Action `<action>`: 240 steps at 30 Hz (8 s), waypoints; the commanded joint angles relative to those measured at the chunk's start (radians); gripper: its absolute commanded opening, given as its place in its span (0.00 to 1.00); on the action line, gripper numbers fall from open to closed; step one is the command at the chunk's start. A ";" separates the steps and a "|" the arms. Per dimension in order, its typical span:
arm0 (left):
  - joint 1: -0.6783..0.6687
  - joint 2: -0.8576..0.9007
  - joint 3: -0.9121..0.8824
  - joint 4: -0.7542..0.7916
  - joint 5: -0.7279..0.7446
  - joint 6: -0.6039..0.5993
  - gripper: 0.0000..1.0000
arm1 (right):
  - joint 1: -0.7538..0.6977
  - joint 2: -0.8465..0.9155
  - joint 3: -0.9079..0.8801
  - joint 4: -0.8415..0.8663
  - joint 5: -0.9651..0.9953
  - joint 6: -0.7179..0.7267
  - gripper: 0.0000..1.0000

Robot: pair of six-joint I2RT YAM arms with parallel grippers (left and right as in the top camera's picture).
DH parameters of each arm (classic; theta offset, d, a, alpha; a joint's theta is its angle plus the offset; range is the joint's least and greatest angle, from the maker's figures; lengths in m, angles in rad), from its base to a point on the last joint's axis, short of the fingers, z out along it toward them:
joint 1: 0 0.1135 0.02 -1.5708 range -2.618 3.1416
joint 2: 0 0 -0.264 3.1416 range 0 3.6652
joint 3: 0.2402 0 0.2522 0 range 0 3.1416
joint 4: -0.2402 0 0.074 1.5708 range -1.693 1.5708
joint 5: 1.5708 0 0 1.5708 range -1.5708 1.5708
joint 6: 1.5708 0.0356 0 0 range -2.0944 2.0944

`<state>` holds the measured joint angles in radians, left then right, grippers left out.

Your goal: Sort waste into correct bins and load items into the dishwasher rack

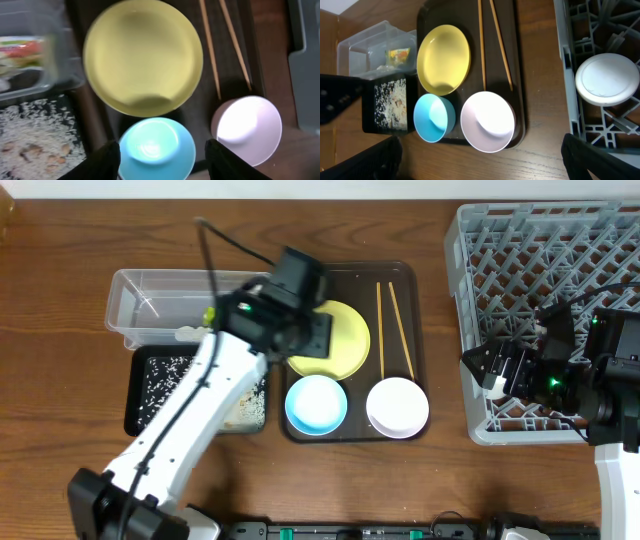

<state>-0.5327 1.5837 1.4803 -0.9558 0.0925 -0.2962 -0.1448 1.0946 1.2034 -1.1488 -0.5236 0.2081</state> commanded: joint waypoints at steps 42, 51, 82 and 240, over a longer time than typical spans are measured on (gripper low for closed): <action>-0.298 0.238 -0.009 0.130 -0.041 -0.150 0.62 | 0.008 -0.003 0.018 -0.023 -0.004 0.003 0.99; -0.291 0.238 -0.009 0.185 -0.086 -0.150 0.66 | 0.008 -0.003 0.018 -0.033 -0.003 0.003 0.99; -0.229 -0.242 -0.007 -0.087 -0.253 -0.097 0.84 | 0.008 -0.003 0.018 -0.052 0.003 0.004 0.99; 0.353 -1.580 -1.476 0.892 -0.025 0.255 0.89 | 0.431 0.571 0.163 0.527 0.559 0.032 0.01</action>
<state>-0.1848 0.0109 0.0322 -0.0498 0.0647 -0.0505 0.3473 1.7775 1.3231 -0.6106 0.0292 0.2729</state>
